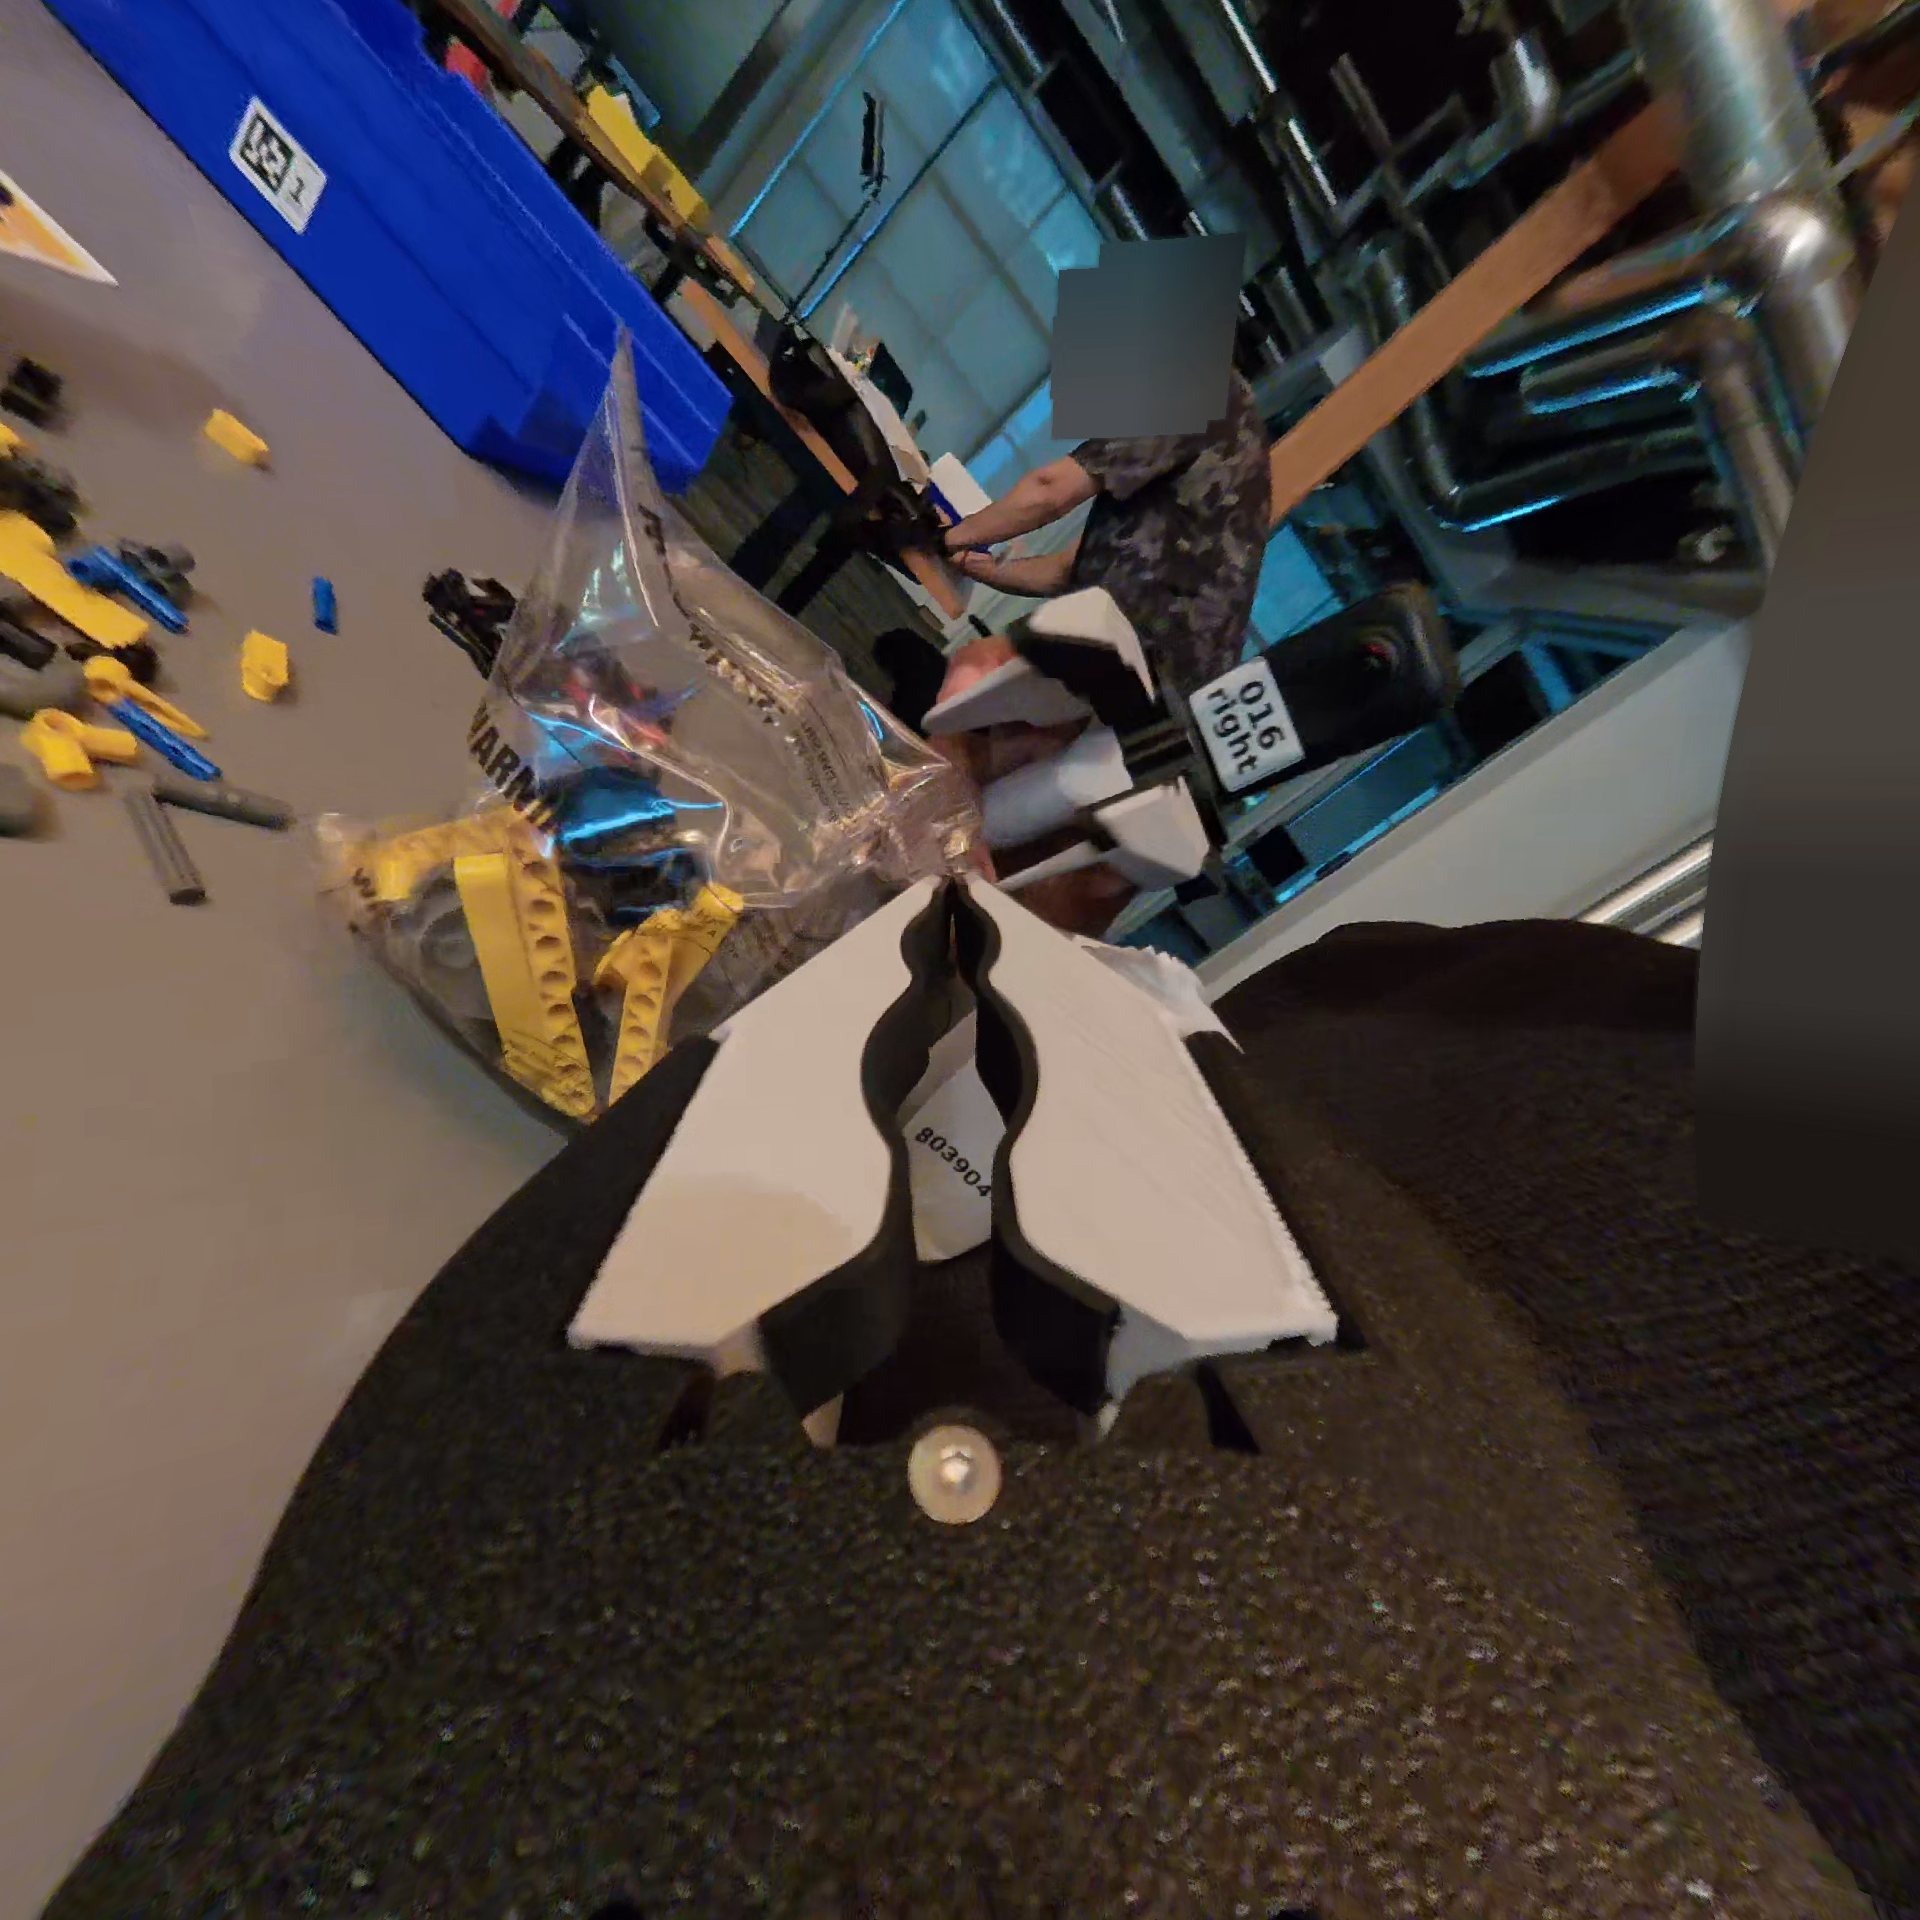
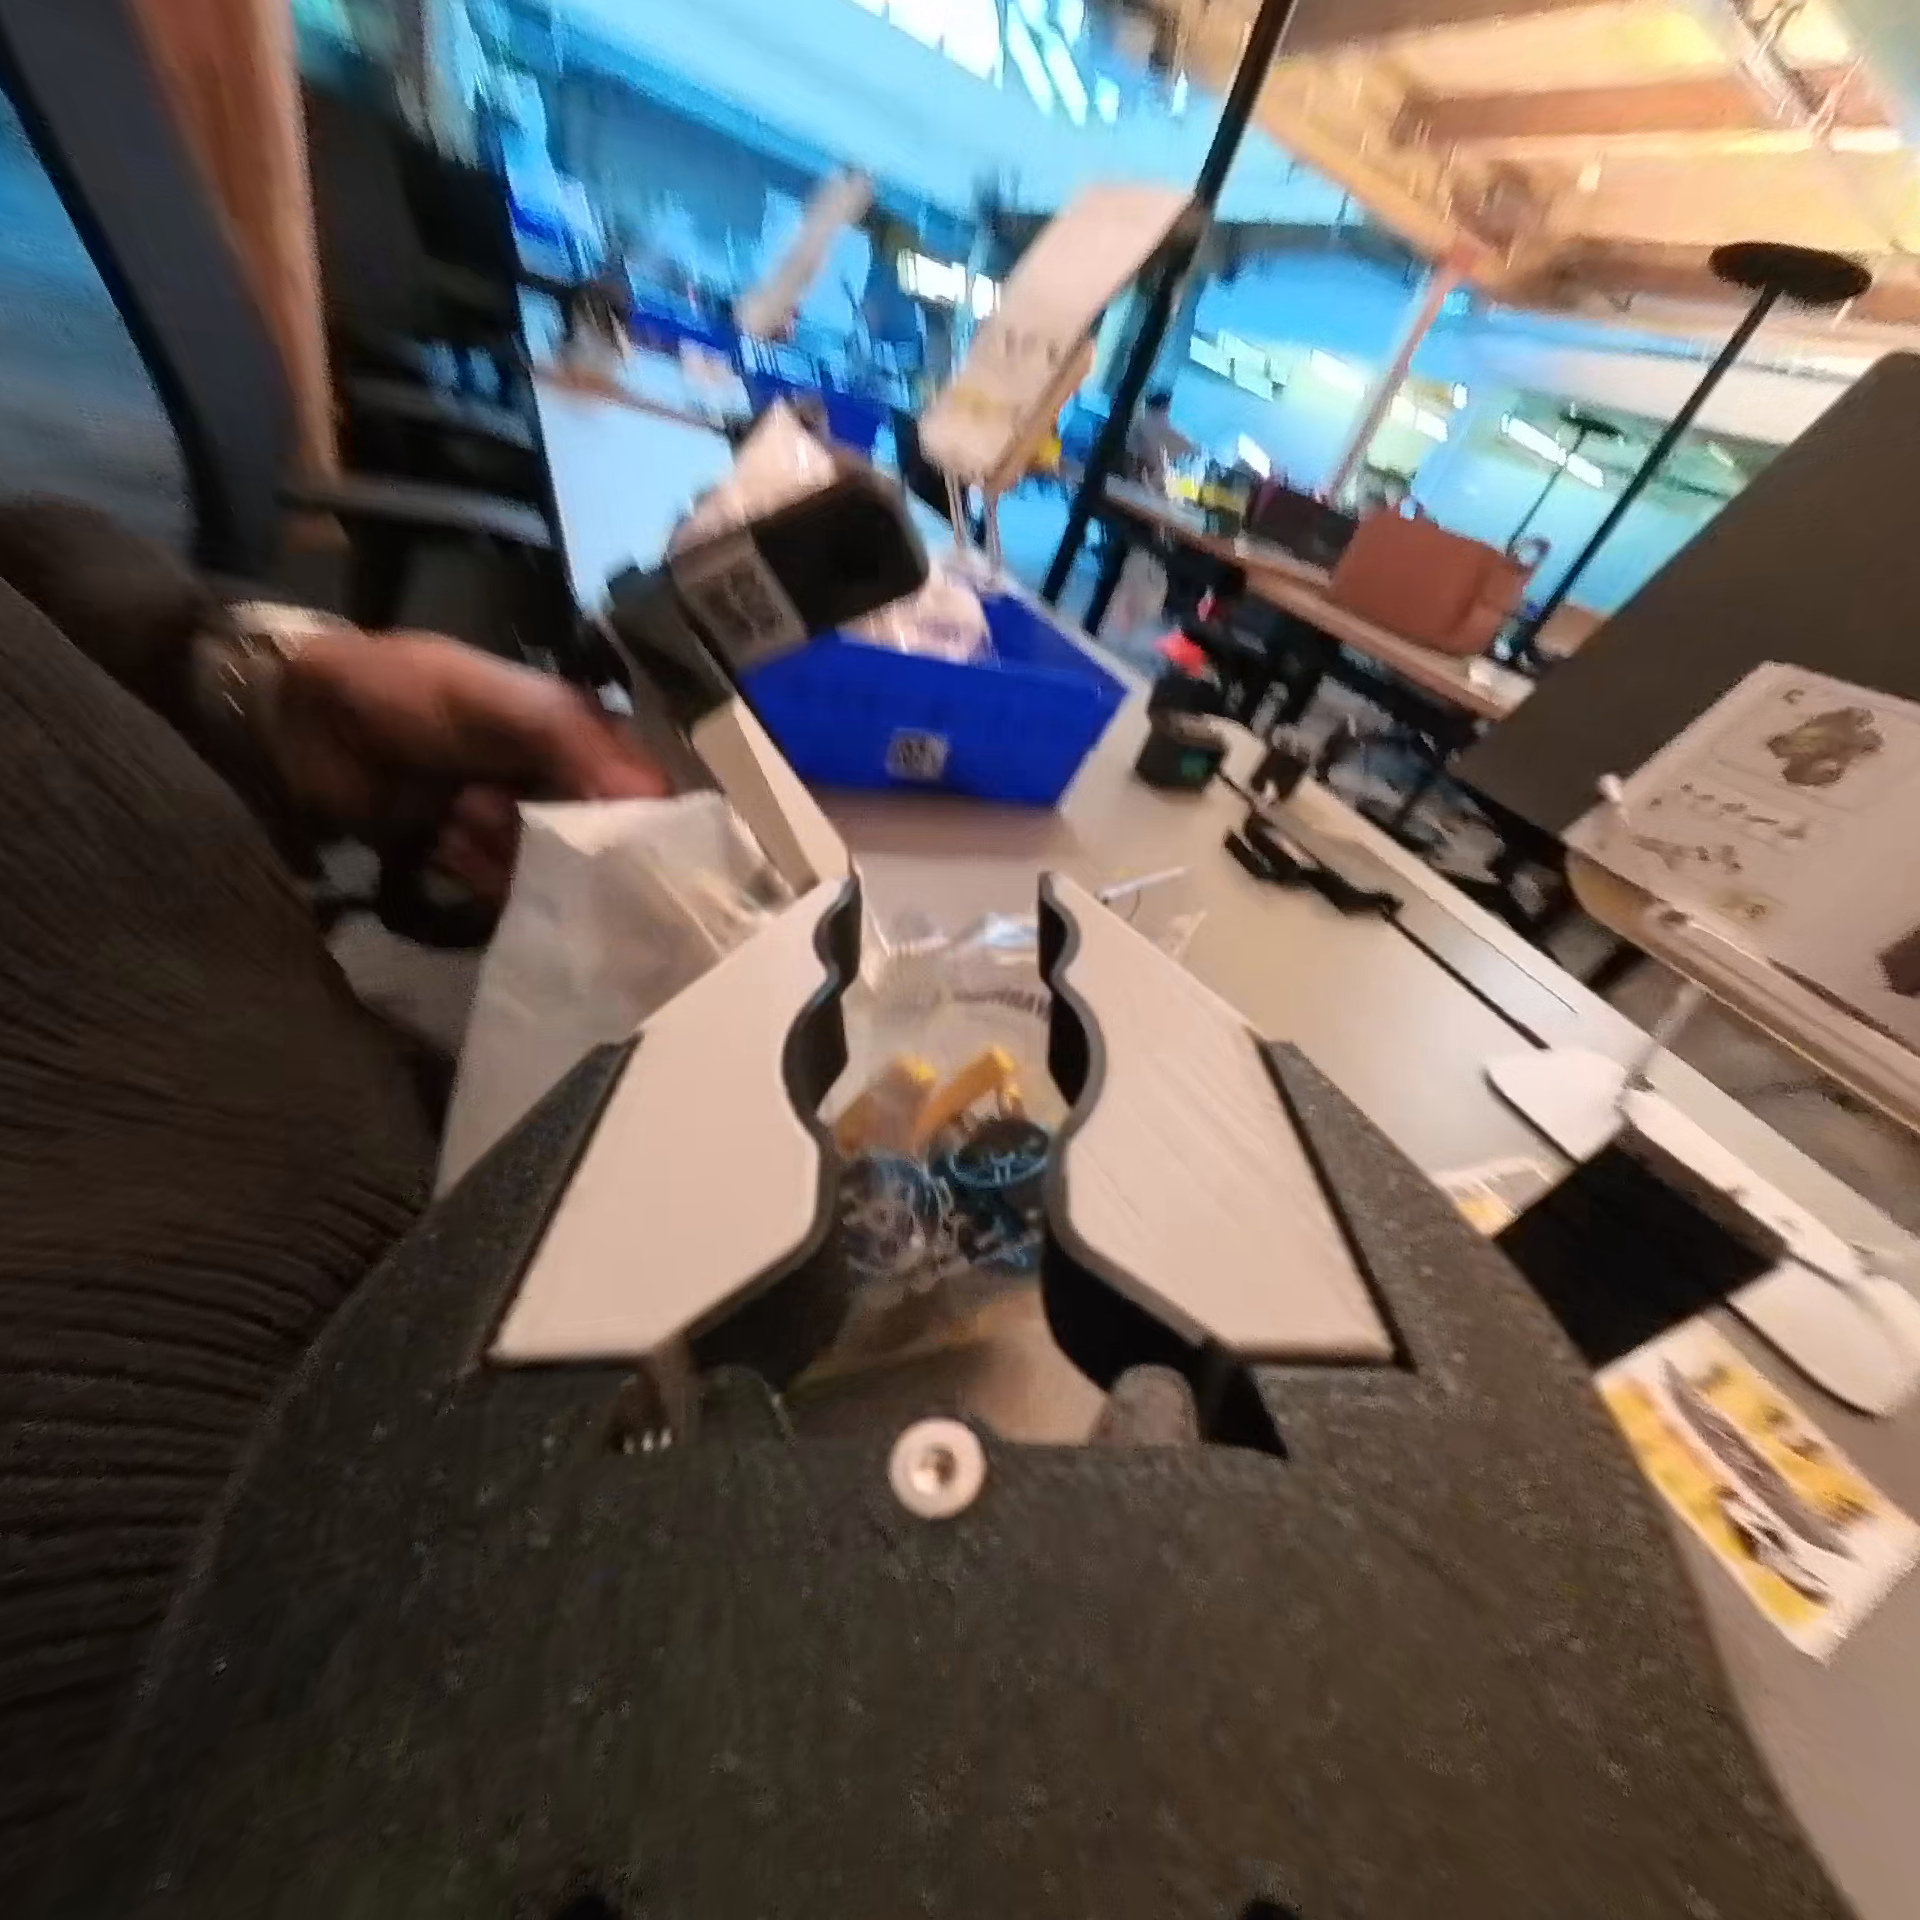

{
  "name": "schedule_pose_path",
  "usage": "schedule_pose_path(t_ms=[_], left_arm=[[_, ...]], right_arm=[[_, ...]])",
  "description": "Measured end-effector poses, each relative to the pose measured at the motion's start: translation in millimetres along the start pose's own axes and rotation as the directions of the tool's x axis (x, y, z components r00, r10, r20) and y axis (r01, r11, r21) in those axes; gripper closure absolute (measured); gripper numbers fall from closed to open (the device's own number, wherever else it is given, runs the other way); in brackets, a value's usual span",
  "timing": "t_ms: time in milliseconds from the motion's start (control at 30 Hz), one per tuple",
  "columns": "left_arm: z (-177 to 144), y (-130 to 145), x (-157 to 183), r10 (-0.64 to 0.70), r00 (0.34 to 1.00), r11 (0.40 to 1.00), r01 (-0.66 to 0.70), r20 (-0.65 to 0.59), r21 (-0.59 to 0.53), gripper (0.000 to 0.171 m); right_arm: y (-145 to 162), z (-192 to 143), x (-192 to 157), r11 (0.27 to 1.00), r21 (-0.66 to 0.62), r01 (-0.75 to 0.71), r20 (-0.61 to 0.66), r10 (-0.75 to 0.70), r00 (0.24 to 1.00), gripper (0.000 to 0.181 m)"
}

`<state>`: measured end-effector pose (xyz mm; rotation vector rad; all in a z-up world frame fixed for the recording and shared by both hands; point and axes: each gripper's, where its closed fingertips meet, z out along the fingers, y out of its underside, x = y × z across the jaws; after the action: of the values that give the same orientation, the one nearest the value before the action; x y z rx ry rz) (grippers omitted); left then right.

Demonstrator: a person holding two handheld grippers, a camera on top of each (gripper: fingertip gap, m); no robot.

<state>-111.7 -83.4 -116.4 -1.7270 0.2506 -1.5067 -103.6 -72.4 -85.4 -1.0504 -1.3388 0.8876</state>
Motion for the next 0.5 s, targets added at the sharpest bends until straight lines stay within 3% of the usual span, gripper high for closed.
schedule_pose_path(t_ms=[67,133,333,500], left_arm=[[1.8,0.6,1.3,0.039,0.999,0.999,-0.039,0.014,-0.018,0.171],[0.9,-0.5,-0.4,0.091,0.995,0.996,-0.090,0.049,-0.023,0.171],[-0.1,-1.1,10.3,0.274,0.959,0.962,-0.272,0.068,-0.039,0.171],[-0.5,1.5,11.7,0.330,0.942,0.944,-0.327,0.068,-0.049,0.171]], right_arm=[[13.6,8.2,-3.4,0.991,-0.110,0.082,-0.001,-0.083,0.997,0.148],[16.7,12.9,-6.7,0.987,-0.133,0.093,0.019,-0.091,0.996,0.156],[17.3,9.9,-9.3,0.986,-0.130,-0.108,0.136,0.126,0.983,0.165],[23.7,8.2,-5.8,0.971,-0.209,-0.113,0.108,0.137,0.985,0.172]])
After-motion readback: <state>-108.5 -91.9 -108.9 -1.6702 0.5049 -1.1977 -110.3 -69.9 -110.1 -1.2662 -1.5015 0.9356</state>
